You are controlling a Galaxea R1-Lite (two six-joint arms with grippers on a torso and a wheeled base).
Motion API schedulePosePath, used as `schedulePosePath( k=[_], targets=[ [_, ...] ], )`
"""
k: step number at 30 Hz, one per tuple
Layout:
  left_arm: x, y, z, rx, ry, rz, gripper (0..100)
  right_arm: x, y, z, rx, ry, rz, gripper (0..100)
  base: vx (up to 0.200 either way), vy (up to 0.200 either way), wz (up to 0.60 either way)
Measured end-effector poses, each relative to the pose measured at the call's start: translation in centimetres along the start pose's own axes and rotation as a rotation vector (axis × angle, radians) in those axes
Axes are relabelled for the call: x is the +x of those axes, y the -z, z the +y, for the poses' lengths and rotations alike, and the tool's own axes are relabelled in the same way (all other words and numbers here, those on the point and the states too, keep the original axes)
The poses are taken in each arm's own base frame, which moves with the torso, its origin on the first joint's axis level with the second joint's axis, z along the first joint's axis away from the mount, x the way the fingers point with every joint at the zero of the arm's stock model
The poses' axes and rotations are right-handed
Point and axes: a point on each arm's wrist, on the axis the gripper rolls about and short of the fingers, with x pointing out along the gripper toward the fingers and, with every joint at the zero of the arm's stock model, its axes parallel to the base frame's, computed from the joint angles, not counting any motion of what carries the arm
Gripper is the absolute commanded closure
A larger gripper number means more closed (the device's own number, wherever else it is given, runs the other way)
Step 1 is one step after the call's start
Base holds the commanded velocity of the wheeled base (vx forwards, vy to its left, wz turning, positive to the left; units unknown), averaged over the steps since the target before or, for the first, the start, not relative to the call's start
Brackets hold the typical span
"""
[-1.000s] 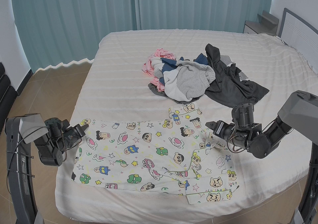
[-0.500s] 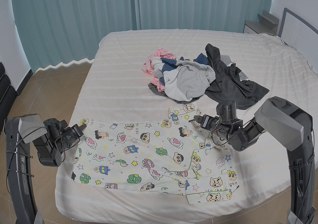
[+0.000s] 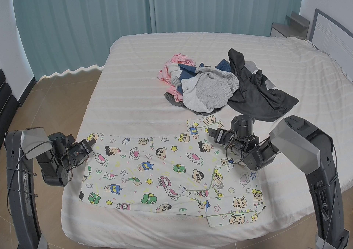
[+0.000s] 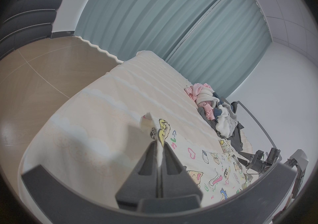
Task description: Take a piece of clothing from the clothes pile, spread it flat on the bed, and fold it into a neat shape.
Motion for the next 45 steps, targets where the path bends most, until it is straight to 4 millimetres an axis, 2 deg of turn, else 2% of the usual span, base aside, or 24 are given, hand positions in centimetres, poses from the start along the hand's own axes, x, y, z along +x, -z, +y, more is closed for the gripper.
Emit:
schedulePosePath(
  k=[8, 9, 21, 30, 36, 45],
  targets=[
    [0.0, 0.0, 0.0, 0.0, 0.0, 0.001, 100, 0.6, 1.1, 0.3, -0.008, -0.007, 0.014, 0, 0.0, 0.0, 0.0],
    [0.0, 0.0, 0.0, 0.0, 0.0, 0.001, 100, 0.7, 1.2, 0.2, -0.008, -0.006, 0.015, 100, 0.0, 0.0, 0.0],
    [0.0, 0.0, 0.0, 0.001, 0.0, 0.001, 100, 1.2, 1.1, -0.1, 0.002, -0.002, -0.008, 100, 0.0, 0.0, 0.0],
    [-0.1, 0.0, -0.1, 0.008, 0.008, -0.011, 100, 1.0, 0.2, -0.7, 0.013, 0.007, -0.054, 100, 0.0, 0.0, 0.0],
    [-0.4, 0.0, -0.3, 0.021, 0.021, -0.033, 100, 0.1, 0.0, -1.1, 0.015, 0.005, -0.077, 100, 0.0, 0.0, 0.0],
    [-1.4, -0.1, -0.5, 0.041, 0.036, -0.069, 100, -2.4, -0.3, -1.1, 0.014, -0.011, -0.077, 100, 0.0, 0.0, 0.0]
  ],
)
